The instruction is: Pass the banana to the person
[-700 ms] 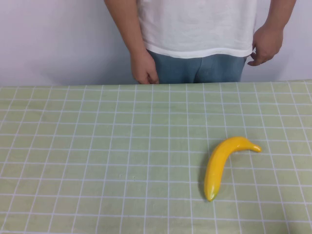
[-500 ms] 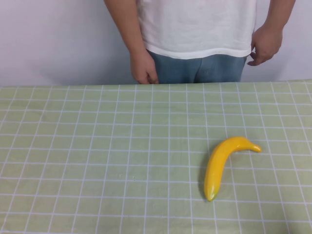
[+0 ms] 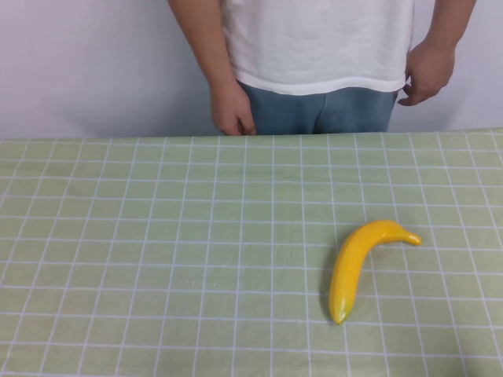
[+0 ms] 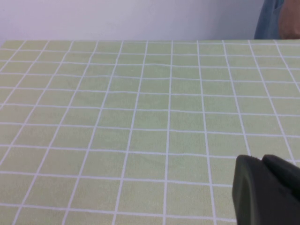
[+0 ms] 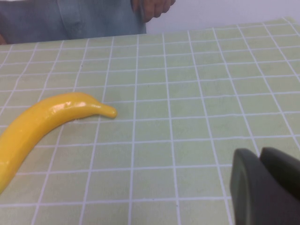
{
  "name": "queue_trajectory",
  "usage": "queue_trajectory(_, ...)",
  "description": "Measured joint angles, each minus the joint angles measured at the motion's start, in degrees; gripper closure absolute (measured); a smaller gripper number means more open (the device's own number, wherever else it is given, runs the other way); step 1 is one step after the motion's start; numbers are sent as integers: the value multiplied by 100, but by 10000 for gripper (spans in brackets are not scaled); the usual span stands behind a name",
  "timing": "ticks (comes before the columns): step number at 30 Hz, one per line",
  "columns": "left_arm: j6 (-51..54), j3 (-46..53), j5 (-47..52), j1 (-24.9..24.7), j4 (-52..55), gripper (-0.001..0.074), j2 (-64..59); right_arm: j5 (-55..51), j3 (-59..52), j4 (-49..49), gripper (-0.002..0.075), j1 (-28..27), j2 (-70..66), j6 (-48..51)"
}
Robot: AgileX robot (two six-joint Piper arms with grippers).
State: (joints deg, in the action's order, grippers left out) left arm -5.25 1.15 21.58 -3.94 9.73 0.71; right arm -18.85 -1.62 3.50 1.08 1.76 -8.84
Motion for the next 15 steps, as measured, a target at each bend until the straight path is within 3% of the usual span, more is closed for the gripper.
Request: queue_trajectory(15,0,0,0,0,0,739,0,1561,0,-13,733,0,0,0)
